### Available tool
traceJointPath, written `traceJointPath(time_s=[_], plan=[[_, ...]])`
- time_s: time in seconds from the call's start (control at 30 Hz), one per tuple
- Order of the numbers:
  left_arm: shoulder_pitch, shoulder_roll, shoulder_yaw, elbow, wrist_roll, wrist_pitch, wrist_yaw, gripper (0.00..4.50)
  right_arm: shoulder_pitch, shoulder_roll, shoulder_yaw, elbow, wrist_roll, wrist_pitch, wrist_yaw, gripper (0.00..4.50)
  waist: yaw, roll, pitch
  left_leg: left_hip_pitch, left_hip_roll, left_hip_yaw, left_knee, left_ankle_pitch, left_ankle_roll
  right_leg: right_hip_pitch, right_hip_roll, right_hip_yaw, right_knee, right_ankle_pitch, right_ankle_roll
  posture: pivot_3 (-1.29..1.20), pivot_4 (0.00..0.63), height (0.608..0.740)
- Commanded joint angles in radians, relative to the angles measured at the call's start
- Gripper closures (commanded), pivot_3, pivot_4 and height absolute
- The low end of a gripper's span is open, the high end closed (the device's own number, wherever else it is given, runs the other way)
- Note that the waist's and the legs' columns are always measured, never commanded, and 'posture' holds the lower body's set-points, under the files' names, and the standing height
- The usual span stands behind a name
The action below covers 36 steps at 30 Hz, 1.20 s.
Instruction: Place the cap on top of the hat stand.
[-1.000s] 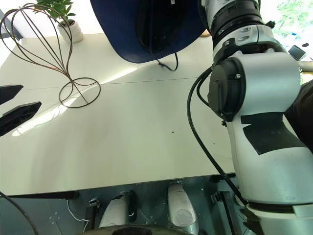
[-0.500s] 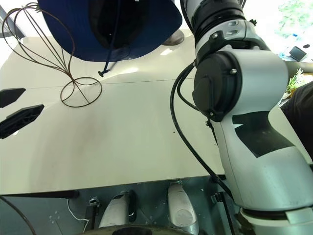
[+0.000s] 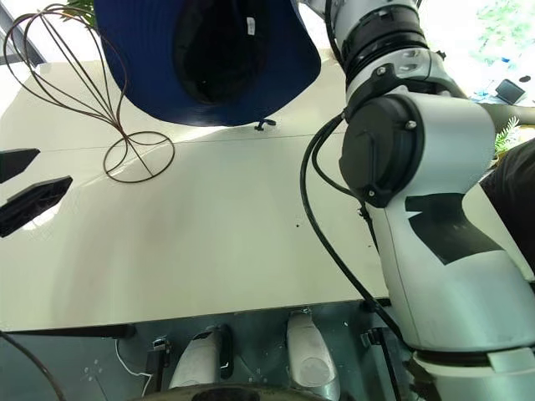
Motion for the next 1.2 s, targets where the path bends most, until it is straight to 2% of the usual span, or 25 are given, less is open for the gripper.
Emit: traceJointPath(time_s=[0.03, 0.5, 0.63, 0.77, 0.97, 1.07, 1.2], plan=[[-0.014, 0.018, -0.003, 0.006, 0.005, -0.025, -0.009, 0.00, -0.031, -0.030, -0.003, -0.028, 0.007, 0.000, 0.005, 4.48, -0.001, 0.000, 0.000, 0.000, 0.000, 0.000, 0.000, 0.000, 0.000, 0.000, 0.000, 0.000, 0.000, 0.000, 0.000, 0.00, 0.150, 0.740], [-0.037, 0.017, -0.029, 0.013, 0.021, -0.031, -0.022, 0.00, -0.053, -0.017, -0.157, -0.029, 0.161, 0.032, -0.083, 4.48, -0.001, 0.000, 0.000, 0.000, 0.000, 0.000, 0.000, 0.000, 0.000, 0.000, 0.000, 0.000, 0.000, 0.000, 0.000, 0.00, 0.150, 0.740], [-0.035, 0.013, -0.029, 0.010, 0.025, -0.031, -0.021, 0.00, -0.104, 0.045, -0.176, -0.032, 0.200, 0.022, -0.017, 4.48, -0.007, 0.001, 0.001, 0.000, 0.000, 0.000, 0.000, 0.000, 0.000, 0.000, 0.000, 0.000, 0.000, 0.000, 0.000, 0.00, 0.150, 0.740], [-0.036, 0.014, -0.018, -0.004, 0.010, -0.026, -0.008, 0.00, -0.128, 0.082, -0.202, -0.029, 0.226, -0.015, -0.034, 4.48, -0.004, 0.001, 0.001, 0.000, 0.001, -0.001, -0.001, 0.000, 0.000, -0.001, 0.002, 0.000, 0.001, 0.000, 0.000, 0.00, 0.150, 0.740], [0.010, -0.024, 0.054, -0.053, -0.043, -0.018, 0.045, 0.00, -0.157, 0.136, -0.183, -0.027, 0.212, -0.051, 0.016, 4.48, -0.001, 0.000, 0.000, -0.001, 0.000, 0.000, 0.000, 0.000, 0.000, 0.000, -0.001, 0.000, -0.002, 0.000, 0.000, 0.00, 0.150, 0.740], [0.041, -0.045, 0.074, -0.067, -0.038, -0.027, 0.072, 0.00, -0.176, 0.170, -0.132, -0.030, 0.167, -0.074, 0.055, 4.48, -0.004, 0.000, 0.000, -0.001, 0.000, 0.000, 0.000, 0.000, 0.000, 0.000, 0.000, 0.000, -0.001, 0.000, 0.000, 0.00, 0.150, 0.740], [0.048, -0.055, 0.086, -0.071, -0.048, -0.042, 0.104, 0.00, -0.158, 0.176, -0.117, -0.025, 0.153, -0.066, 0.007, 4.48, -0.002, 0.000, 0.000, 0.000, 0.001, -0.001, -0.001, 0.000, 0.000, -0.001, 0.002, -0.001, 0.000, 0.000, 0.000, 0.00, 0.150, 0.740]])
